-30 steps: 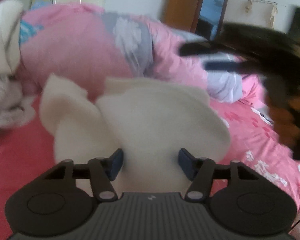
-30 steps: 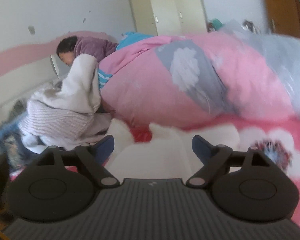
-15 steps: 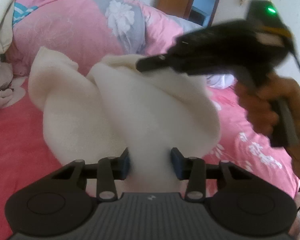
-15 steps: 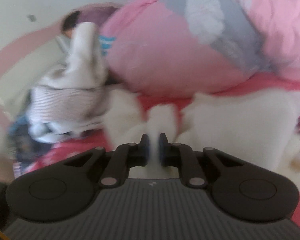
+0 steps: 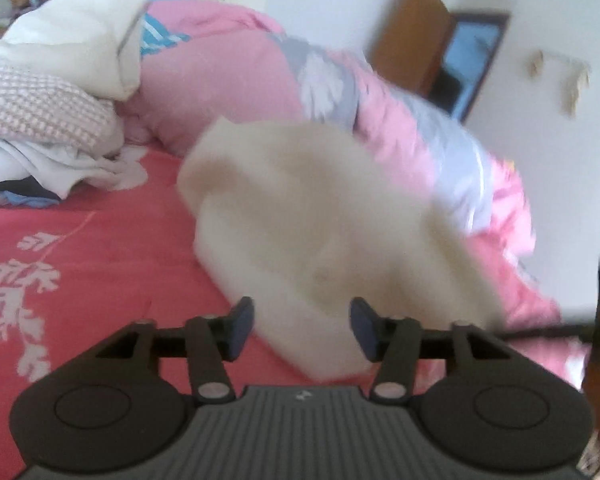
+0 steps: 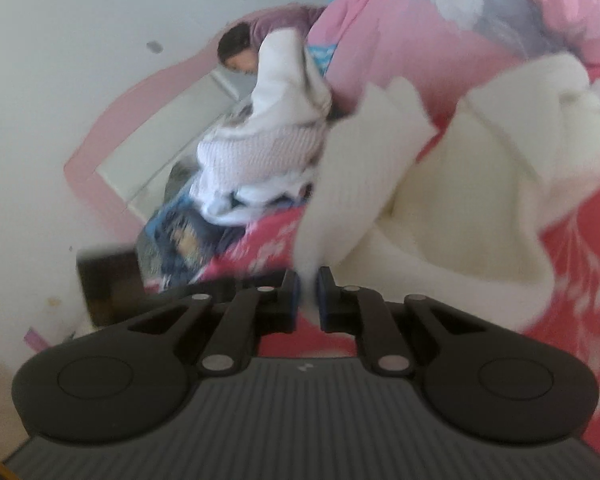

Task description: Fold towel

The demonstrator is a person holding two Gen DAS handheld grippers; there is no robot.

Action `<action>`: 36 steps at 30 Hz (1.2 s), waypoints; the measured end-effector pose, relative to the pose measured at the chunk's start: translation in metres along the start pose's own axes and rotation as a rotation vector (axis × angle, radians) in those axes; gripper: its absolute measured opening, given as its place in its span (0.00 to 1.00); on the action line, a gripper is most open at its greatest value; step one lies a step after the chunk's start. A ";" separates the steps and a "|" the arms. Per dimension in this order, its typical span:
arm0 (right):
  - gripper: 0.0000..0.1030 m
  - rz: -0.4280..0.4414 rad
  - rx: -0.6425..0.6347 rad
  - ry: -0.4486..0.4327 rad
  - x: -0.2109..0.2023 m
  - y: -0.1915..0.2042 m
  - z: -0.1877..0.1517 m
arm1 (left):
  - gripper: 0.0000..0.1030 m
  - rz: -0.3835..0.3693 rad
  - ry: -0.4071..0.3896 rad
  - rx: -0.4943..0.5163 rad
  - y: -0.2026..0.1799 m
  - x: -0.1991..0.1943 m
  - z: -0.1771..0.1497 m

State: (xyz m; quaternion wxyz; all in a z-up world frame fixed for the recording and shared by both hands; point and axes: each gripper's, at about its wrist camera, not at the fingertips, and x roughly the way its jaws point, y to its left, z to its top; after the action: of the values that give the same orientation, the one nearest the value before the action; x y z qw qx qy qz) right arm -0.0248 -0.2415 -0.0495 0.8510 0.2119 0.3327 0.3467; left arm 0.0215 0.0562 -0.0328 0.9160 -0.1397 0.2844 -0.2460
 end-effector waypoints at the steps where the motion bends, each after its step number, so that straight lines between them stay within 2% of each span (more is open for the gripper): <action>1: 0.08 -0.006 -0.007 0.018 -0.002 0.004 -0.009 | 0.63 -0.014 -0.015 -0.005 -0.004 -0.001 0.004; 4: 0.08 -0.027 -0.028 0.078 -0.005 0.013 -0.036 | 0.66 -0.036 -0.034 0.009 -0.020 -0.003 0.009; 7: 0.08 -0.084 -0.051 0.146 -0.001 0.015 -0.064 | 0.70 -0.051 -0.022 0.023 -0.032 0.001 0.006; 10: 0.08 -0.126 -0.041 0.197 0.000 0.011 -0.084 | 0.71 0.009 0.021 0.066 -0.039 0.017 -0.003; 14: 0.08 -0.148 -0.022 0.154 -0.014 0.008 -0.090 | 0.69 0.136 0.108 0.116 -0.031 0.041 -0.022; 18: 0.13 -0.169 -0.015 0.090 -0.039 0.010 -0.082 | 0.69 0.126 0.144 0.068 -0.012 0.038 -0.034; 20: 0.24 -0.184 -0.024 0.055 -0.055 0.014 -0.073 | 0.70 0.131 0.125 0.075 -0.005 0.030 -0.033; 22: 0.44 -0.195 -0.022 0.004 -0.071 0.017 -0.063 | 0.71 0.142 0.089 0.081 0.002 0.021 -0.028; 23: 0.47 -0.196 -0.015 -0.024 -0.077 0.018 -0.059 | 0.71 0.149 0.069 0.083 0.006 0.017 -0.024; 26: 0.64 -0.195 0.038 -0.096 -0.088 0.016 -0.044 | 0.81 0.196 0.019 0.096 0.022 0.015 -0.006; 28: 0.77 -0.193 0.096 -0.108 -0.077 0.010 -0.042 | 0.91 0.239 -0.005 0.111 0.037 0.018 0.009; 30: 0.79 -0.209 0.144 -0.106 -0.064 0.001 -0.040 | 0.97 0.263 -0.015 0.128 0.056 0.027 0.024; 34: 0.80 -0.256 0.286 -0.085 -0.041 -0.023 -0.048 | 0.97 0.324 0.027 0.142 0.094 0.060 0.052; 36: 0.80 -0.264 0.329 -0.080 -0.034 -0.029 -0.052 | 0.97 0.306 0.050 0.151 0.099 0.079 0.062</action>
State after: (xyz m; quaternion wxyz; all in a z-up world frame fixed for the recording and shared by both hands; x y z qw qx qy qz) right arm -0.0671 -0.2784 -0.0882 0.8555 0.3162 0.3758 0.1643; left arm 0.1521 0.1049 -0.0583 0.9433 -0.0195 0.3059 -0.1277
